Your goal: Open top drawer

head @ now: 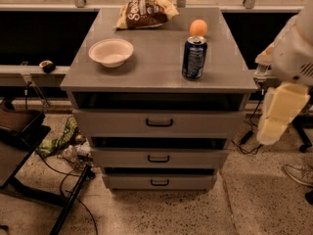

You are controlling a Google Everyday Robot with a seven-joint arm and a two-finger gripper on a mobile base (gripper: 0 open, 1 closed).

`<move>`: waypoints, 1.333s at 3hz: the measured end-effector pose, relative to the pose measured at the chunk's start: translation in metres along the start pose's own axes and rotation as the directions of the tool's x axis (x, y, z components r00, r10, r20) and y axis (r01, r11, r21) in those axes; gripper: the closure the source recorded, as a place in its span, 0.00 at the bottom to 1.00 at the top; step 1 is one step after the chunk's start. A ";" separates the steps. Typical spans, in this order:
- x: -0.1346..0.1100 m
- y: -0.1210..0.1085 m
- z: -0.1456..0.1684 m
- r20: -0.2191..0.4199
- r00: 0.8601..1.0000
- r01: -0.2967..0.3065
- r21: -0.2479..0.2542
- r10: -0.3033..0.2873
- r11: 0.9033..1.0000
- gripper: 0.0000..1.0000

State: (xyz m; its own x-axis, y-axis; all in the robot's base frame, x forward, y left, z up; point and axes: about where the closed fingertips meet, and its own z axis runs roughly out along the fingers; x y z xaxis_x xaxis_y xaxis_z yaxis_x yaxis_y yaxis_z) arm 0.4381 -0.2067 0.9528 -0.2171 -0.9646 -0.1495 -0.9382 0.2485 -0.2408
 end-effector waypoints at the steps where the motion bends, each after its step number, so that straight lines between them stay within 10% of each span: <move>1: -0.009 0.015 0.051 -0.042 0.997 0.068 -0.016 -0.068 0.998 0.00; 4: -0.055 -0.015 0.208 -0.078 0.972 0.223 0.014 -0.221 0.975 0.00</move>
Offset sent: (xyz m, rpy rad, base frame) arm 0.0407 0.0616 -0.1823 -0.0962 -0.0159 0.1739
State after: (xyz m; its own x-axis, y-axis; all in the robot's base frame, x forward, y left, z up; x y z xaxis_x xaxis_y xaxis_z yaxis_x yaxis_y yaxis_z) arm 0.5200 -0.1395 0.7654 -0.0243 -0.9996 -0.0171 -0.9593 0.0282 -0.2810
